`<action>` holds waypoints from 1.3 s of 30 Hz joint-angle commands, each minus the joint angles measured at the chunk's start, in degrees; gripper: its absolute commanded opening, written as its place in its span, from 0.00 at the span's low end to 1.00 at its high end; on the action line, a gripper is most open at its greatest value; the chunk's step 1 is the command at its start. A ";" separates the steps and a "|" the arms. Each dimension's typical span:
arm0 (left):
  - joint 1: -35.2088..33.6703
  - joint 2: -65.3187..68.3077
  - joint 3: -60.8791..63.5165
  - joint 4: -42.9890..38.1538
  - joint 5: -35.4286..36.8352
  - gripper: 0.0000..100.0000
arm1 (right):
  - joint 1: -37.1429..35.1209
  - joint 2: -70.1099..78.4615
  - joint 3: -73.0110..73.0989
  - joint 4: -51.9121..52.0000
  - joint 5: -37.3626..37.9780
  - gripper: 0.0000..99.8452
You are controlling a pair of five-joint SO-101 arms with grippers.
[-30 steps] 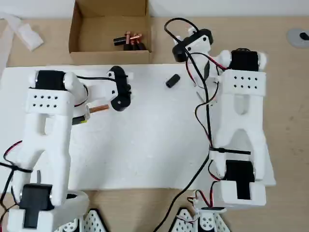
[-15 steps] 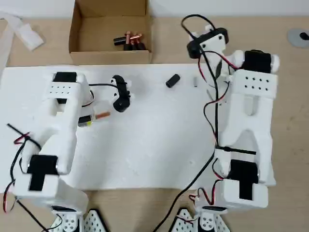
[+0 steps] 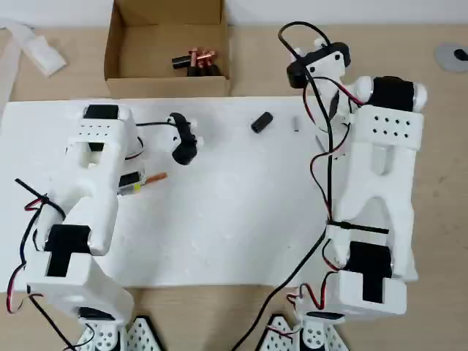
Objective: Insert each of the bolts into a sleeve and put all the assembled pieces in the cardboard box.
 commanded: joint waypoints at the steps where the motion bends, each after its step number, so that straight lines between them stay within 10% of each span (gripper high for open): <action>1: 0.26 -0.48 -4.22 1.41 1.14 0.16 | 0.66 -3.12 0.04 -0.70 -0.53 0.17; 9: 0.26 -0.57 -9.93 9.93 6.59 0.23 | 0.84 -3.21 0.04 -0.62 -0.53 0.17; 27: 1.58 -0.57 -21.19 14.68 98.20 0.23 | 0.04 -3.03 0.04 -2.81 -1.85 0.17; 35: 3.16 -0.66 -21.63 14.77 107.43 0.23 | 0.04 -3.30 0.04 -2.81 -1.93 0.17; 39: -0.26 -0.04 -20.75 14.68 123.16 0.23 | 0.22 -3.30 0.04 -2.81 -1.93 0.17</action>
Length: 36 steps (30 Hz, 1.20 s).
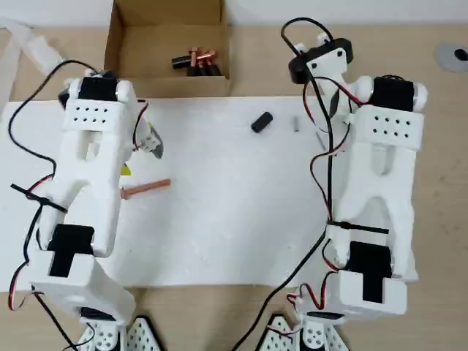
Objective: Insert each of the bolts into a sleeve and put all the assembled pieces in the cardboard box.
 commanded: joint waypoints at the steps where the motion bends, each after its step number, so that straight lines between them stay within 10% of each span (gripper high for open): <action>1: -2.99 -0.40 -1.58 0.35 13.63 0.23 | 0.22 -3.30 0.04 -0.70 -0.53 0.17; 23: -4.04 -0.40 12.31 0.00 39.56 0.24 | -0.04 -3.03 0.04 -0.70 -0.35 0.17; 36: -3.96 -0.31 9.85 -4.84 41.93 0.23 | 0.04 -3.30 0.04 -0.70 -0.62 0.17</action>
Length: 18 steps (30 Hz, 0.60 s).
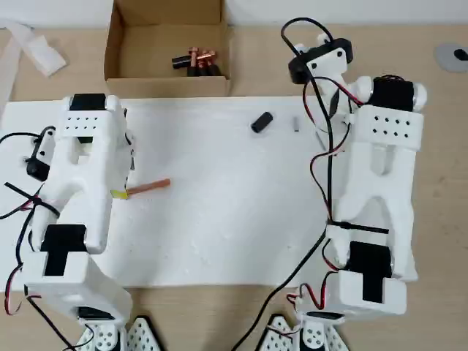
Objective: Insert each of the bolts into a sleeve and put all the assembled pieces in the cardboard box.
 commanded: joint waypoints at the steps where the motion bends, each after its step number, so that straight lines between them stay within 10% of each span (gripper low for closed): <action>1: 0.35 -0.31 -2.55 -0.44 0.62 0.23 | 0.13 -3.30 0.04 -0.79 -0.62 0.17; 18: -0.09 -0.31 12.22 -15.74 3.34 0.23 | 0.22 -3.30 6.29 -5.63 -0.53 0.17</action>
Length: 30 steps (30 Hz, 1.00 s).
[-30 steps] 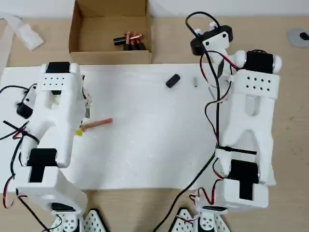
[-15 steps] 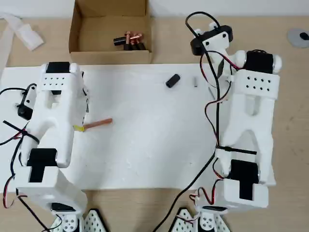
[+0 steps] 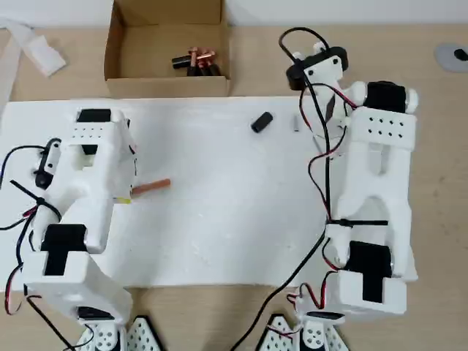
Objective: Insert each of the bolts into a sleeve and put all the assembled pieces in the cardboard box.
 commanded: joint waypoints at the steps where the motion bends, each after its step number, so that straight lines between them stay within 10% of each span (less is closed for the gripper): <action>1: -0.09 -0.31 1.41 -3.43 0.62 0.23 | 0.22 -3.30 -0.13 -0.79 -0.53 0.17; 30: -4.48 -0.84 9.14 -14.86 -5.71 0.01 | 0.22 -3.30 -0.13 -0.70 -0.44 0.17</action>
